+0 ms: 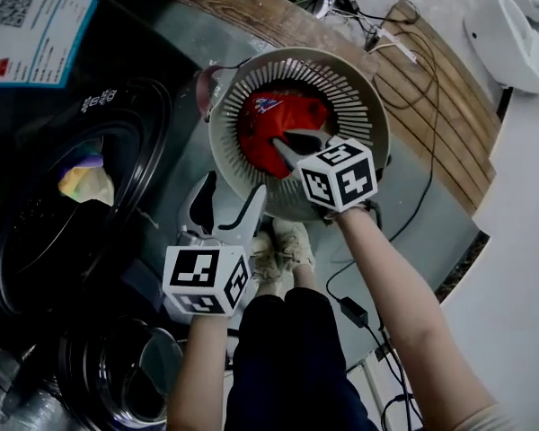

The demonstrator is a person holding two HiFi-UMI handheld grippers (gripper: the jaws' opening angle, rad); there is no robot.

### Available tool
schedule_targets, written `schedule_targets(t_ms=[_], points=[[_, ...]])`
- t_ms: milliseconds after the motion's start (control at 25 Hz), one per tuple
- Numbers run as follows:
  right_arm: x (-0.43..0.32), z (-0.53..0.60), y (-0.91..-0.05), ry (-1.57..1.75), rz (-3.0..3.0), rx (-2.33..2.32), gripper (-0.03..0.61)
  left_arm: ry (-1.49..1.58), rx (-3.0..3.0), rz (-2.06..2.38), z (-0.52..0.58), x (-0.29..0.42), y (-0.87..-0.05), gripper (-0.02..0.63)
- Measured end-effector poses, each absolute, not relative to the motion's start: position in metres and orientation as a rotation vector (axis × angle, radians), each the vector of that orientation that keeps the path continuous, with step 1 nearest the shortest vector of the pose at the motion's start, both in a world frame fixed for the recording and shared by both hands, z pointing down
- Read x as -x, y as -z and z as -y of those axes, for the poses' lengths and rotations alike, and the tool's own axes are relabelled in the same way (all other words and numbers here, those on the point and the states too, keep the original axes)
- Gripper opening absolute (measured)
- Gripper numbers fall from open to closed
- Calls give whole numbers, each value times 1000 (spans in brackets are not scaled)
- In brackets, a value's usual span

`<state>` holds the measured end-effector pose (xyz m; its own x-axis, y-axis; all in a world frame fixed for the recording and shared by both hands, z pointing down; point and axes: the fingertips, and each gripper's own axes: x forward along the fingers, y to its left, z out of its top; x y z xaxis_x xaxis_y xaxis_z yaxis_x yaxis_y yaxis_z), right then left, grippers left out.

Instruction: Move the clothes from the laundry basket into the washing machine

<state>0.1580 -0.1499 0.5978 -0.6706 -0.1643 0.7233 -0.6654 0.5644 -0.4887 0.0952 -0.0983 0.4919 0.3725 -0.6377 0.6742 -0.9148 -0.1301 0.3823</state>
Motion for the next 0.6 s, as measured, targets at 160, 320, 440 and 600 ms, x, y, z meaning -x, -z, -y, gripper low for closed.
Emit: schedule_targets(t_ms=[160,320,440,600], points=[[-151,111,-523,-1004,2267,-592,72,-505,-1867,1226,80,-116,-483,343],[-149,90,-454,-1030,2390,-575,72,-563,-1915,1099,63,-128,-468,343],[-143,83,-407,-1036,2474,-539,72,-546,-1988,1077,61,-124,-444,343],[-123,66,-357,-1004,2574,-397,67,-496,-2113,1078,61,-120,-411,343]])
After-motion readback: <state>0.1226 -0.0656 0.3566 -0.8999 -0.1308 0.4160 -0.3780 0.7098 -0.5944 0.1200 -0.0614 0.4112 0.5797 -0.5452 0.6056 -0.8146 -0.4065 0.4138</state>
